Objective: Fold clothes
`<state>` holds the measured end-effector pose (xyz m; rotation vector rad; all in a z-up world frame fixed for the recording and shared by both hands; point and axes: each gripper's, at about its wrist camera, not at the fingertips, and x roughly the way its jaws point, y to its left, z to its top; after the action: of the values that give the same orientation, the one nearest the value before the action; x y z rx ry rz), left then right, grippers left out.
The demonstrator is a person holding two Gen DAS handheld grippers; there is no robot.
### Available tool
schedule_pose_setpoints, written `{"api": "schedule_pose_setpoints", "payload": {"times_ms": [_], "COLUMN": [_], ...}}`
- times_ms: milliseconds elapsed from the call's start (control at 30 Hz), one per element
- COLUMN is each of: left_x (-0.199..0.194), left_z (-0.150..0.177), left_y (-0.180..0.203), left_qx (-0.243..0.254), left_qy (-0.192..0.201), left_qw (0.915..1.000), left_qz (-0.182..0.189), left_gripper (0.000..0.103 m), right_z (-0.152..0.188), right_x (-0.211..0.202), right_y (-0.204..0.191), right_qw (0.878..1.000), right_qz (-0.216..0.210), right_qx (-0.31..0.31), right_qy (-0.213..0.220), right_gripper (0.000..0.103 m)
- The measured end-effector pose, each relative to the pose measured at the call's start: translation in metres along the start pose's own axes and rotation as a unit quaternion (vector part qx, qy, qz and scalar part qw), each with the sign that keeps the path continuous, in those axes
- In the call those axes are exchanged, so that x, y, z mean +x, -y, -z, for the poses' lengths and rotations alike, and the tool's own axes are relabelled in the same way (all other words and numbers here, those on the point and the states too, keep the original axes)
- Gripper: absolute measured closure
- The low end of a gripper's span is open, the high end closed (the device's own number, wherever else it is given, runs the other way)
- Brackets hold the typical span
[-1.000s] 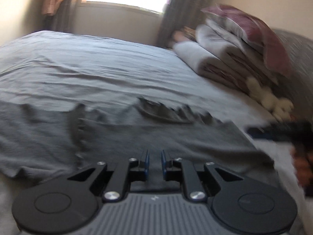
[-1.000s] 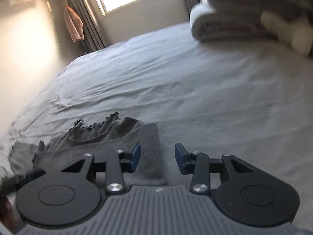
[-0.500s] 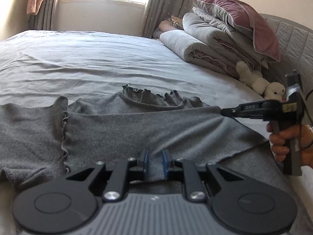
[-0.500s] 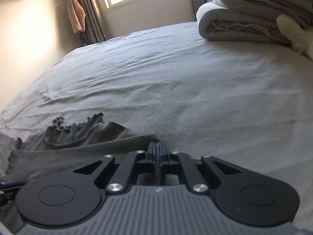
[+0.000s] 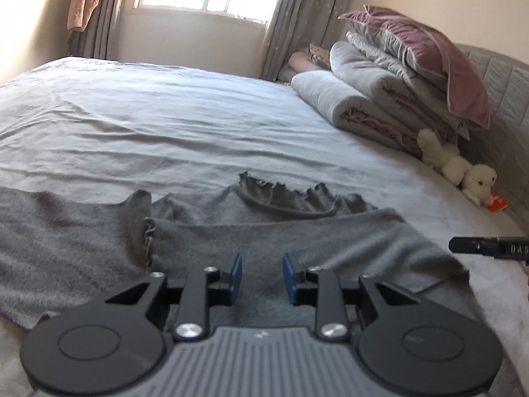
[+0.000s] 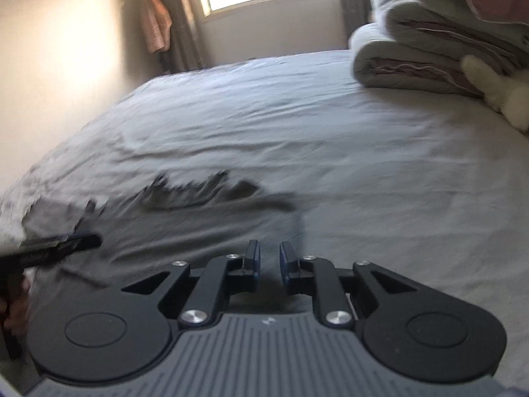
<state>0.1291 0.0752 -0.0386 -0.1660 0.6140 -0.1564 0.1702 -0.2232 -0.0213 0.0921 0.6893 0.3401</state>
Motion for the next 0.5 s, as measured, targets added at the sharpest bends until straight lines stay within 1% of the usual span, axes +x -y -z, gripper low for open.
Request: {"api": "schedule_pose_setpoints", "payload": {"times_ms": [33, 67, 100, 167, 200, 267, 300, 333, 367, 433, 500], "left_x": [0.002, 0.003, 0.003, -0.001, -0.005, -0.011, -0.014, -0.014, -0.013, -0.008, -0.011], "left_z": [0.002, 0.003, 0.004, 0.001, -0.001, -0.004, -0.005, -0.004, -0.004, 0.000, -0.002], "left_y": [-0.001, -0.003, -0.006, -0.012, -0.014, -0.020, -0.023, -0.026, -0.030, -0.034, -0.033], "left_qx": [0.005, 0.011, 0.011, 0.003, -0.001, -0.010, -0.015, -0.019, -0.022, -0.021, -0.018], "left_qy": [-0.006, -0.010, -0.011, -0.008, -0.004, 0.006, 0.012, 0.012, 0.011, -0.001, -0.003], "left_qw": [0.9999, 0.9998, 0.9998, 0.9999, 0.9999, 0.9997, 0.9996, 0.9994, 0.9993, 0.9989, 0.9985], "left_qz": [-0.007, -0.012, -0.011, -0.012, -0.017, -0.022, -0.022, -0.024, -0.028, -0.041, -0.051], "left_gripper": [0.074, 0.074, 0.075, 0.074, 0.071, 0.067, 0.067, 0.066, 0.065, 0.066, 0.066], "right_z": [0.005, 0.011, 0.016, 0.020, 0.019, 0.016, 0.015, 0.015, 0.014, 0.020, 0.029], "right_x": [0.006, 0.011, 0.017, 0.013, 0.010, 0.002, 0.000, -0.001, -0.003, 0.006, 0.008], "right_y": [0.001, 0.003, 0.004, 0.014, 0.017, 0.016, 0.016, 0.015, 0.014, 0.018, 0.021], "right_qw": [1.000, 0.999, 0.999, 0.998, 0.997, 0.997, 0.997, 0.997, 0.997, 0.996, 0.995], "right_qz": [0.012, 0.023, 0.035, 0.026, 0.022, 0.020, 0.022, 0.025, 0.027, 0.049, 0.053], "right_qx": [0.003, 0.006, 0.009, 0.047, 0.067, 0.073, 0.072, 0.071, 0.070, 0.072, 0.080], "right_qy": [-0.011, -0.021, -0.032, -0.025, -0.021, -0.010, -0.005, 0.000, 0.006, -0.014, -0.011], "right_gripper": [0.087, 0.091, 0.099, 0.099, 0.099, 0.094, 0.091, 0.086, 0.084, 0.084, 0.086]}}
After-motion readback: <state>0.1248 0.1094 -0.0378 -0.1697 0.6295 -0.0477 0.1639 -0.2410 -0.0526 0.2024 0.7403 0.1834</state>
